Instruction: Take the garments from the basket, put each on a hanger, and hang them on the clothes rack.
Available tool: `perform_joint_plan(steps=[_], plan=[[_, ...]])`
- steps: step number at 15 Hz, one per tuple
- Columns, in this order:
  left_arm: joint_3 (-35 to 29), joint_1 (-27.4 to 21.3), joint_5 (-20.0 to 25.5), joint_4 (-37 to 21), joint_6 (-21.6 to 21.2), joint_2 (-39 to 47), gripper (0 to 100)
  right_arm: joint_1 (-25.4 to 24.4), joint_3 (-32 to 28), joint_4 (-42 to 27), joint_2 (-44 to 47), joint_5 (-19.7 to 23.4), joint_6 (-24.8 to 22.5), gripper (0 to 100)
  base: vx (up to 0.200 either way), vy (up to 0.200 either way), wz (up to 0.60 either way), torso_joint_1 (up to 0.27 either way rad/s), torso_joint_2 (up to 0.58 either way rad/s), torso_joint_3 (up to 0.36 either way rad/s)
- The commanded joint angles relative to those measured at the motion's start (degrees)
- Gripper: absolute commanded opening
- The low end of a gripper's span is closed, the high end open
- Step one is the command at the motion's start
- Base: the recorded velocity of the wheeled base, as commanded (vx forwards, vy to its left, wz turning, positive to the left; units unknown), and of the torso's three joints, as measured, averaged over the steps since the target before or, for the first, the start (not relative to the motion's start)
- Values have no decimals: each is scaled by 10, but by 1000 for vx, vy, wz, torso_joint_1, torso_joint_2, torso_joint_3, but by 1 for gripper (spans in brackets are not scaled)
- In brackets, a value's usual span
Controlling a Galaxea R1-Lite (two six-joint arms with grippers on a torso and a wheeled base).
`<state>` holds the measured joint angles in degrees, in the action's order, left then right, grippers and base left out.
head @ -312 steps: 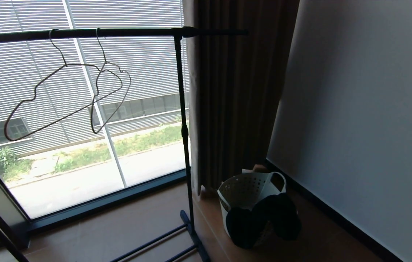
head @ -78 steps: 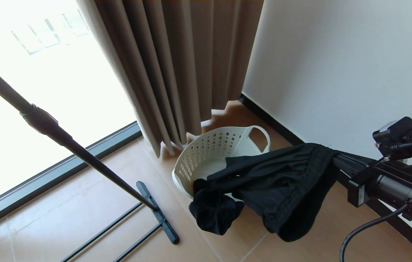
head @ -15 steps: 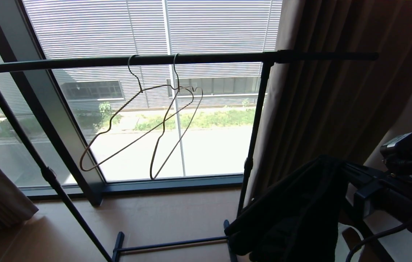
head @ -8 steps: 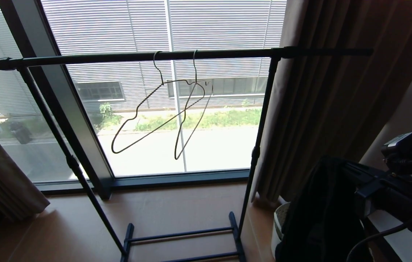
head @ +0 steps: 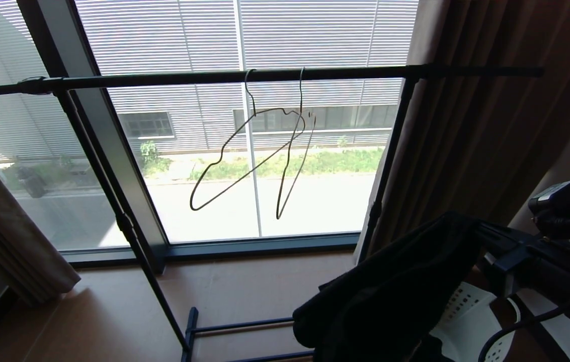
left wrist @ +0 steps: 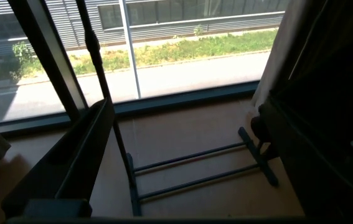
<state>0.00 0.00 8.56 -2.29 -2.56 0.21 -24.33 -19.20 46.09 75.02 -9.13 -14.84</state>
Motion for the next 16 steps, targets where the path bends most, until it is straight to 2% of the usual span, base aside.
perform_joint_plan(steps=[1,9,16], plan=[[0,0,0,0,0,1,100,0,0,0,0,0,0,0,0,0,0,80,-154,-95],[0,0,-3,1,3,0,100,0,2,0,2,1,0,0,0,0,0,190,-453,-266],[0,0,-1,1,5,0,100,0,2,0,-1,2,2,0,0,0,0,11,-29,-14]])
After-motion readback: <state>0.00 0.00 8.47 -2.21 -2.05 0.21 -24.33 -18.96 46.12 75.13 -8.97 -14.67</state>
